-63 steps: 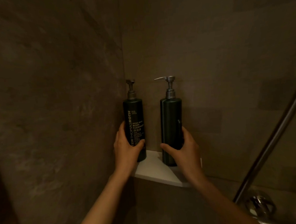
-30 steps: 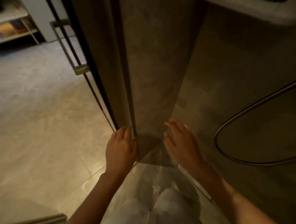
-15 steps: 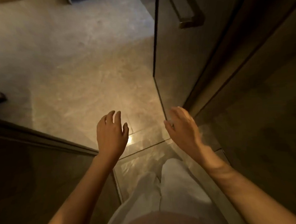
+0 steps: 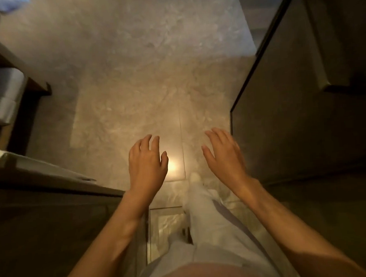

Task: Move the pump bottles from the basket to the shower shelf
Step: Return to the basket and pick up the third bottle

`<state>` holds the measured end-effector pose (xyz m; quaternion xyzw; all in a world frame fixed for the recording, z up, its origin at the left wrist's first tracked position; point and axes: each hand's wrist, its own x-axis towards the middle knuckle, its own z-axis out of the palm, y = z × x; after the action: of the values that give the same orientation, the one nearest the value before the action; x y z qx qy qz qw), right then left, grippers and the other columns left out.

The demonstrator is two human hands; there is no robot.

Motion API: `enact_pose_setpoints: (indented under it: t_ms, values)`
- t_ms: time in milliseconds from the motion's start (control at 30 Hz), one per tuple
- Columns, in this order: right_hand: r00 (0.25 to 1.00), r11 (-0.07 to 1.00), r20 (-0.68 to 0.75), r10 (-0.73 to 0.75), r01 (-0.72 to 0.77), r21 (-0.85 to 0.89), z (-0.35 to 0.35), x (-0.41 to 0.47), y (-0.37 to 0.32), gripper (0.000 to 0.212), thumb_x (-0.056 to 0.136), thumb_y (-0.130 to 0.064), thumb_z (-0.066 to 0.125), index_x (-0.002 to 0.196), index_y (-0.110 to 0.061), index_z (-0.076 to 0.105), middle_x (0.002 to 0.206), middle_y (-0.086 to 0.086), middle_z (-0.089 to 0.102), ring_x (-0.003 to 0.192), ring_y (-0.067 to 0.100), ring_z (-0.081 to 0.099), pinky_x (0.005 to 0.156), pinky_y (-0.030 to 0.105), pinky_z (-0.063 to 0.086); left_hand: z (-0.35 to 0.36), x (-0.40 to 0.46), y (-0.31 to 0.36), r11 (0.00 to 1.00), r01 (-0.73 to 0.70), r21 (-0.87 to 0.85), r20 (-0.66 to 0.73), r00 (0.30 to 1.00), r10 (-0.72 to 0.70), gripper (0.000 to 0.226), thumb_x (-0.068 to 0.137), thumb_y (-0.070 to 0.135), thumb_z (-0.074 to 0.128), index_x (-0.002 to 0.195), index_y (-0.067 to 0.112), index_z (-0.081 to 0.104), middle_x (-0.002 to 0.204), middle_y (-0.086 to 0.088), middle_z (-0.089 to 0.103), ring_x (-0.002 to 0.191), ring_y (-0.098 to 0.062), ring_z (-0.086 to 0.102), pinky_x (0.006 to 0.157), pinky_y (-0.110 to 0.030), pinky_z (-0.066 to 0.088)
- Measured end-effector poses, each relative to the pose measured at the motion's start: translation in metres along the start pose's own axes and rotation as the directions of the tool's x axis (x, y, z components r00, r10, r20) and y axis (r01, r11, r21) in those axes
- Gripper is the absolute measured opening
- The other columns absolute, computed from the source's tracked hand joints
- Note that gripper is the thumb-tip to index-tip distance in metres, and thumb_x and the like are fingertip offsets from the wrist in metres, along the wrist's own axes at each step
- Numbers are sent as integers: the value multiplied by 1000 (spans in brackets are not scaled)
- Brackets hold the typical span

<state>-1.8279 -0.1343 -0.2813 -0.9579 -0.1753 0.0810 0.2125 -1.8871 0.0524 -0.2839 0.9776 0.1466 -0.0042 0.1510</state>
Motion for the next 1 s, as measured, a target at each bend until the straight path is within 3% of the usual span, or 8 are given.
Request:
enact_pose_setpoints:
  t_ms: [233,433,667,867,1000]
  values:
    - [986,986,53,-160,162,-33,-44,169,-14,47,99,-30,41,141,-10,40,149,13,38,140,28,30,116,41,23,-33,127,-4,983,173,56,-52,984,-170,46,92,29,47,134,9,43,139,-13,47,128,-31,40,106,-42,30]
    - [946,959,168,-276,284,-23,-31,255,-44,47,98,-30,42,140,-8,41,147,14,40,139,29,31,115,39,23,-42,187,-36,926,377,29,-55,925,-375,47,91,28,48,133,9,43,137,-14,48,127,-32,40,105,-42,29]
    - [846,894,329,-419,448,-12,22,359,-111,46,98,-31,42,139,-10,42,146,13,41,137,28,32,114,38,24,-52,251,-106,838,542,-71,-64,836,-546,47,92,26,48,134,8,43,138,-15,47,124,-32,42,105,-42,30]
    - [757,800,322,-569,600,4,57,482,-216,40,97,-26,45,131,-4,49,134,16,51,128,33,41,108,40,31,-79,326,-203,759,642,-108,-133,747,-651,47,92,28,47,134,8,43,136,-14,48,124,-31,41,106,-40,27]
    - [652,698,321,-687,715,40,75,540,-288,40,97,-28,44,130,-6,50,132,15,53,127,32,44,107,41,34,-111,364,-253,717,692,-83,-178,697,-694,48,92,32,45,135,11,42,137,-13,47,126,-29,40,107,-39,27]
